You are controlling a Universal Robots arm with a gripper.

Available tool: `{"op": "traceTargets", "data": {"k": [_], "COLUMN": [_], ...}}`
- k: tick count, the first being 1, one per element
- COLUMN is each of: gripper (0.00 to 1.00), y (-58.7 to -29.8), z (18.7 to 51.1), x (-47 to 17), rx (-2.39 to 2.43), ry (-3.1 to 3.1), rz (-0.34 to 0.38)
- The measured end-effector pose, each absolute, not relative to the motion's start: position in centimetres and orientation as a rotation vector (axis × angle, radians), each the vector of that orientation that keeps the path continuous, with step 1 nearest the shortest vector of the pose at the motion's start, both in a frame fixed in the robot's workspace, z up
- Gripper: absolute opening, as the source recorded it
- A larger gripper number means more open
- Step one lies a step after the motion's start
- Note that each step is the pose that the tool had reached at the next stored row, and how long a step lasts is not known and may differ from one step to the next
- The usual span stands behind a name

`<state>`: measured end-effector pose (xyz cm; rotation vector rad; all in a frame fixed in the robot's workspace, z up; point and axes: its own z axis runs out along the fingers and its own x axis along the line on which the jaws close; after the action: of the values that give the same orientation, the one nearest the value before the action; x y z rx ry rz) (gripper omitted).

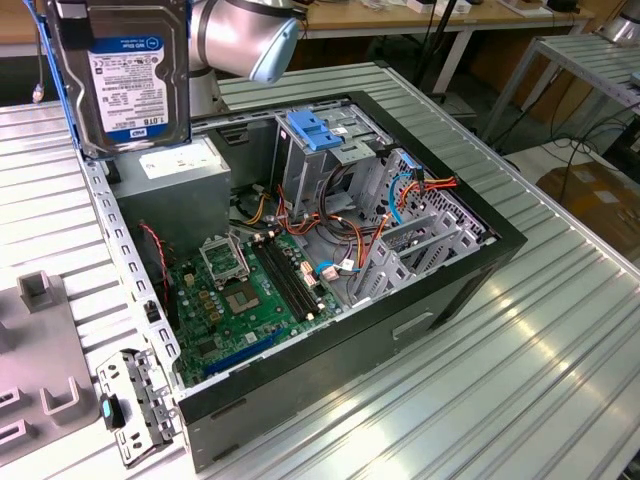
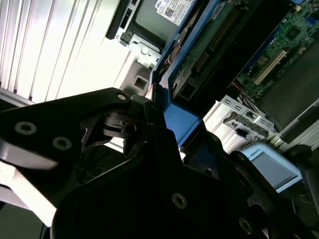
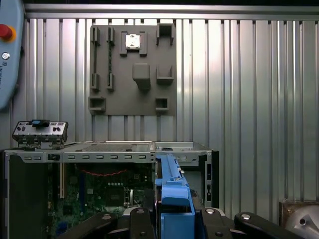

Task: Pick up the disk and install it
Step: 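Pick up the disk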

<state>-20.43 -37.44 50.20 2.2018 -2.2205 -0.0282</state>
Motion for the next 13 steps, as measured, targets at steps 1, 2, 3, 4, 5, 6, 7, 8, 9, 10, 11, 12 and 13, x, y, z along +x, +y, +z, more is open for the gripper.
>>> {"op": "traceTargets", "data": {"k": [1,2,3,4,5,6,7,8,9,10,11,12,13], "gripper": [0.37,0.37,0.37,0.37,0.37,0.37,0.37,0.37,0.37,0.37,0.37,0.37,0.37], "y": [-37.4,-37.4,-37.4,-37.4,-37.4,-37.4,-37.4,-37.4,-37.4,-37.4,-37.4,-37.4,-37.4], "z": [50.2,50.2,50.2,50.2,50.2,50.2,50.2,50.2,50.2,50.2,50.2,50.2,50.2], "x": [-20.1,-19.7,-19.6,-19.4,-19.1,-19.0,-18.6,-18.4,-18.3,-18.0,-17.8,-17.6,-17.4], "rx": [2.202,2.202,2.202,2.202,2.202,2.202,2.202,2.202,2.202,2.202,2.202,2.202,2.202], "ry": [-2.220,-2.220,-2.221,-2.221,-2.220,-2.221,-2.220,-2.220,-2.220,-2.220,-2.220,-2.221,-2.221], "rz": [-0.028,-0.028,-0.028,-0.028,-0.028,-0.028,-0.028,-0.028,-0.028,-0.028,-0.028,-0.028,-0.028]}}
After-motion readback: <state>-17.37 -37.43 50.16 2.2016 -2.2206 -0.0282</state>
